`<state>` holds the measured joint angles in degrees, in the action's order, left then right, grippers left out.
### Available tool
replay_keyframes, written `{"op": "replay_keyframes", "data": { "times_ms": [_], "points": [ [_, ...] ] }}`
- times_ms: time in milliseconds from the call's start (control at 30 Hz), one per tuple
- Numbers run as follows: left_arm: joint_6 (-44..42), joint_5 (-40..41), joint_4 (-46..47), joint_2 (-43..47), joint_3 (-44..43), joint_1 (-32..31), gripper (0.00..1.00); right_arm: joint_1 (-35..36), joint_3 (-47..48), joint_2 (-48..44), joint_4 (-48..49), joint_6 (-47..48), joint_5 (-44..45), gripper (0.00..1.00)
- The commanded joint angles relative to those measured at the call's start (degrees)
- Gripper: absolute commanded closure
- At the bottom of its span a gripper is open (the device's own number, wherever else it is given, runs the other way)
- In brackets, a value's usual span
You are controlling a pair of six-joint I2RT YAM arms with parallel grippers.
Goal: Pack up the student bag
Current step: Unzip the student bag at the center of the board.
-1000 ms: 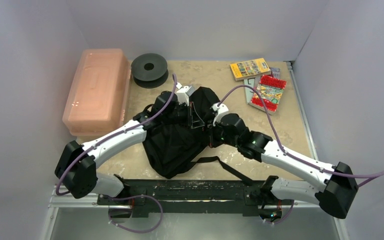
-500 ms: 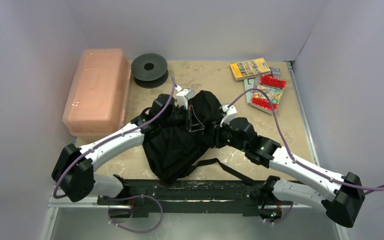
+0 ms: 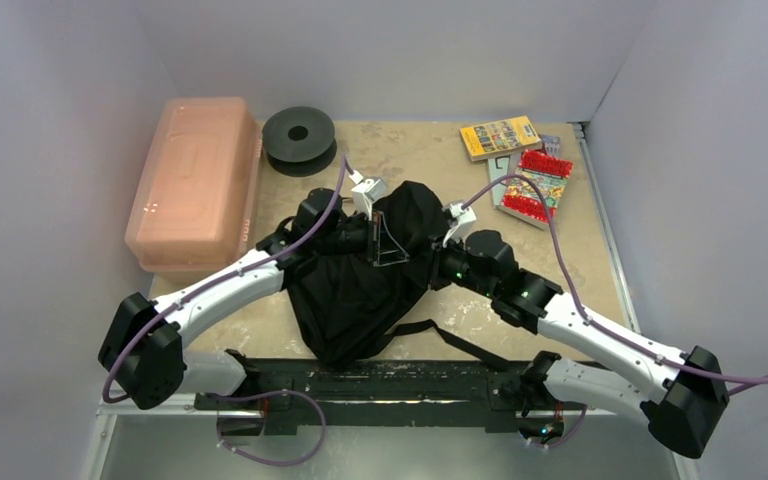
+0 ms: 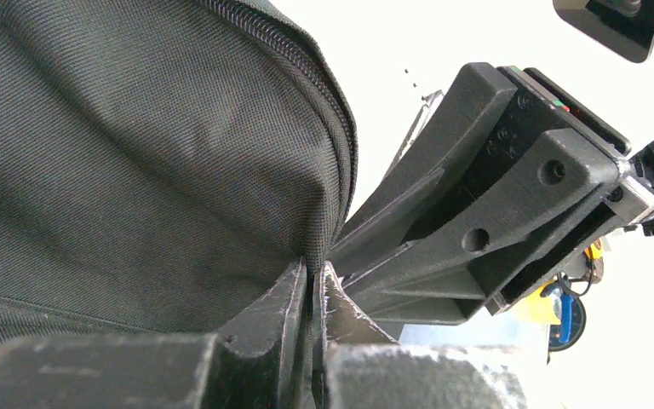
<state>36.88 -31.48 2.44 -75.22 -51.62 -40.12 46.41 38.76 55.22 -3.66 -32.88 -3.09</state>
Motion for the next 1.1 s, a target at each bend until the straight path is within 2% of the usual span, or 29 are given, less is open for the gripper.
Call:
{"op": "replay_keyframes", "data": {
  "times_ms": [0, 33, 100, 167, 267, 333, 400, 467, 633, 833, 967, 1067],
  "points": [
    [0.62, -5.26, 9.38, 3.16, -0.77, 0.0, 1.0, -0.25, -0.37, 1.75, 3.48, 0.68, -3.02, 0.94],
    [0.37, -4.77, 8.59, 3.46, -0.77, 0.07, 1.0, -0.29, -0.39, 1.75, 4.94, 0.79, -3.86, 1.0],
    [-0.77, -2.69, 5.44, 4.15, -1.12, 0.18, 1.0, -0.85, -1.26, 1.2, 7.2, -0.27, -5.98, 1.0],
    [-2.63, 2.44, 0.87, 5.64, -0.91, 0.19, 0.83, -2.25, -2.74, 0.19, 9.66, -2.43, -7.55, 1.0],
    [-2.92, 8.99, 0.38, 10.08, 3.57, 0.13, 0.53, -5.77, -4.37, -0.22, 12.18, -5.6, -11.78, 1.0],
    [-3.05, 10.66, 2.16, 13.03, 7.08, -0.17, 0.43, -8.38, -4.96, 0.03, 13.0, -7.18, -15.03, 1.0],
    [-4.07, 11.46, 3.02, 14.81, 9.35, -1.38, 0.4, -9.35, -4.76, 0.15, 13.23, -7.71, -16.76, 1.0],
    [-5.37, 12.49, 2.54, 14.93, 9.87, -3.45, 0.41, -9.51, -4.06, 0.24, 13.33, -7.77, -17.98, 1.0],
    [-5.44, 12.12, 2.1, 11.23, 9.42, -5.48, 0.57, -9.61, -3.35, 0.06, 13.9, -8.79, -19.11, 1.0],
    [-6.52, 11.22, 0.97, 6.82, 8.47, -5.59, 0.58, -9.84, -3.17, -0.23, 14.21, -9.38, -20.46, 1.0],
    [-6.17, 11.98, 1.13, 5.18, 8.89, -5.59, 0.77, -10.01, -3.57, -0.93, 14.23, -9.13, -20.52, 1.0],
    [-6.37, 11.13, 1.39, 4.14, 8.37, -5.63, 0.8, -10.1, -3.99, -0.99, 14.7, -9.34, -21.04, 1.0]
  ]
}}
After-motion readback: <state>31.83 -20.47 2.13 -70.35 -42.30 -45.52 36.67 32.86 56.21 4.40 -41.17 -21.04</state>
